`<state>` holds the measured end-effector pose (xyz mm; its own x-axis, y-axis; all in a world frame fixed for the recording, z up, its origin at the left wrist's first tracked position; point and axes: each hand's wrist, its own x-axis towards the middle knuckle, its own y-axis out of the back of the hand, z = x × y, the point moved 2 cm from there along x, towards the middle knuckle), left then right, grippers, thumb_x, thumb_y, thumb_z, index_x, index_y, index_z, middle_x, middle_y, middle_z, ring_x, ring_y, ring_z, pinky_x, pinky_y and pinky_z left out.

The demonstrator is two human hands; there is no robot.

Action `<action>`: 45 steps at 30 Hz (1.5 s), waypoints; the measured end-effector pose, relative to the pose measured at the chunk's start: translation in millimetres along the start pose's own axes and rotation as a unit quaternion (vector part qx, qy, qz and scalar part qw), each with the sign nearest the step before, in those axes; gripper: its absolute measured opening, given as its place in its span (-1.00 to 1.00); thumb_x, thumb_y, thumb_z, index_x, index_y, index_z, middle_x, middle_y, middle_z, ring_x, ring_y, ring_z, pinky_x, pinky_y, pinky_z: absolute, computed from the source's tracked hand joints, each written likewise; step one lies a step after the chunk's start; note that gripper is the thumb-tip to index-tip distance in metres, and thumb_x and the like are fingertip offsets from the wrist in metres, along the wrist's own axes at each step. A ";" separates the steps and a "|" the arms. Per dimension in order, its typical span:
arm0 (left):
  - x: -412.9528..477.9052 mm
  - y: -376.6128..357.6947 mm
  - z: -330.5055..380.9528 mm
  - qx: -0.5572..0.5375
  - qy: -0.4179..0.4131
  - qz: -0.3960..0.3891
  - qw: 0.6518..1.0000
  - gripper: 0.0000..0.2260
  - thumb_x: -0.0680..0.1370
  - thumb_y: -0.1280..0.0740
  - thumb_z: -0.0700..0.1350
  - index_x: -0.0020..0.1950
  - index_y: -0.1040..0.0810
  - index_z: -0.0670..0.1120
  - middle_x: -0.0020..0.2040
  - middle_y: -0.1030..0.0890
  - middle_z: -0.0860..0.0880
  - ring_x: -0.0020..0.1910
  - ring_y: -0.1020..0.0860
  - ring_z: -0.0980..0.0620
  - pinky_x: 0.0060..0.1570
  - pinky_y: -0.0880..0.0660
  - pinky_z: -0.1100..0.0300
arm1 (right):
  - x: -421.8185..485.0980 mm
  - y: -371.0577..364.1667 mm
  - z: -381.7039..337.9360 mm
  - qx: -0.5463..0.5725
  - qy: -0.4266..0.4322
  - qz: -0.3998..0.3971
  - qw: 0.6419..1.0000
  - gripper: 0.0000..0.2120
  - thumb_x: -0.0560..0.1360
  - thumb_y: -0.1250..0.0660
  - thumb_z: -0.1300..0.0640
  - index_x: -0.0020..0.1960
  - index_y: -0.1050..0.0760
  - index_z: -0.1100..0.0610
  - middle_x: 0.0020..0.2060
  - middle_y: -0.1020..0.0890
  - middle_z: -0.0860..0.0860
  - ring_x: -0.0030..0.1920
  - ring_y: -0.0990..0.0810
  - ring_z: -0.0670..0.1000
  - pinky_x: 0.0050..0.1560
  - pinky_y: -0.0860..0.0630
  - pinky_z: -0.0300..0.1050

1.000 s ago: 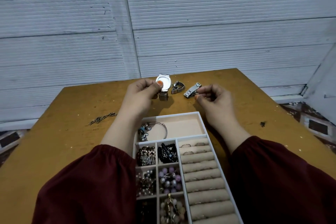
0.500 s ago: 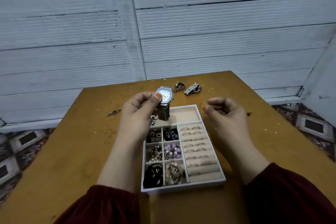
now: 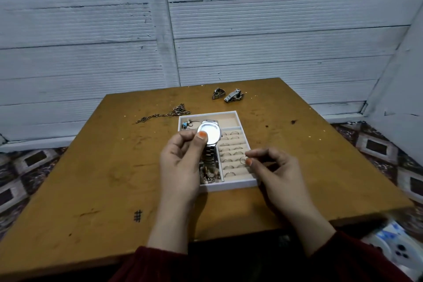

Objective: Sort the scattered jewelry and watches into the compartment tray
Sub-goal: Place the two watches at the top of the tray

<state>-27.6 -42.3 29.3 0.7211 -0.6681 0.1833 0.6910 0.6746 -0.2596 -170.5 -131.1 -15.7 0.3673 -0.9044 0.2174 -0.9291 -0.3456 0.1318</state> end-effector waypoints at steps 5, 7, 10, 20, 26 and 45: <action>-5.8 -0.4 -3.1 0.002 0.020 0.010 1.000 -0.92 0.51 -0.35 -0.21 -0.17 -0.58 -0.08 -0.23 -0.66 -0.06 -0.20 -0.60 -0.06 -0.03 -0.55 -0.13 | -4.9 -0.1 0.5 -0.148 0.073 0.002 0.986 -0.81 0.41 -0.46 0.20 -0.18 -0.61 -0.10 -0.12 -0.57 -0.32 -0.03 -0.50 -0.21 -0.02 -0.43 -0.26; -6.2 1.3 -3.7 -0.006 0.028 0.013 0.999 -0.91 0.51 -0.37 -0.21 -0.18 -0.59 -0.07 -0.16 -0.67 -0.15 -0.11 -0.60 -0.20 0.08 -0.50 -0.30 | -6.7 -1.1 -2.9 -0.180 0.095 0.007 0.979 -0.80 0.40 -0.46 0.20 -0.20 -0.58 -0.12 -0.11 -0.53 -0.41 -0.03 -0.47 -0.21 -0.02 -0.43 -0.20; -4.9 4.3 -4.2 -0.004 0.027 0.013 1.000 -0.92 0.50 -0.38 -0.19 -0.18 -0.61 -0.06 -0.15 -0.66 -0.16 -0.11 -0.59 -0.20 0.07 -0.48 -0.34 | -5.7 -0.5 -1.8 -0.209 0.103 0.015 0.972 -0.80 0.39 -0.45 0.18 -0.23 -0.57 -0.12 -0.23 -0.57 -0.31 -0.04 -0.45 -0.19 0.00 -0.45 -0.07; 1.4 11.0 -4.1 -0.010 -0.002 0.028 1.000 -0.94 0.53 -0.33 -0.25 -0.14 -0.53 -0.13 -0.40 -0.59 0.11 -0.47 -0.47 0.27 -0.45 -0.39 0.44 | -5.9 -1.3 0.2 -0.231 0.068 0.021 0.970 -0.83 0.39 -0.36 0.20 -0.19 -0.62 -0.07 -0.19 -0.47 -0.13 -0.01 -0.40 -0.08 0.04 -0.45 -0.02; 0.5 10.6 -3.6 -0.012 -0.004 0.024 1.000 -0.96 0.53 -0.32 -0.25 -0.12 -0.53 -0.15 -0.41 -0.59 0.10 -0.48 -0.48 0.26 -0.47 -0.39 0.44 | -5.5 -2.0 0.0 -0.230 0.077 0.017 0.970 -0.81 0.39 -0.36 0.22 -0.24 -0.62 -0.07 -0.19 -0.48 -0.11 0.00 -0.42 -0.06 0.06 -0.45 0.04; -6.6 2.3 6.0 -0.013 0.001 0.011 1.000 -0.89 0.54 -0.30 -0.28 -0.17 -0.51 -0.13 -0.45 -0.60 0.11 -0.50 -0.51 0.26 -0.51 -0.38 0.45 | -4.8 1.6 2.1 -0.211 0.057 0.048 0.975 -0.79 0.30 -0.20 0.05 -0.18 -0.54 -0.21 -0.17 -0.52 -0.19 -0.01 -0.43 -0.09 0.10 -0.44 0.03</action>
<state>-30.4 -34.5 33.2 0.7360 -0.6538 0.1757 0.6735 0.6809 -0.2878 -173.8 -127.8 -18.5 0.3041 -0.8858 0.3507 -0.8675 -0.1053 0.4863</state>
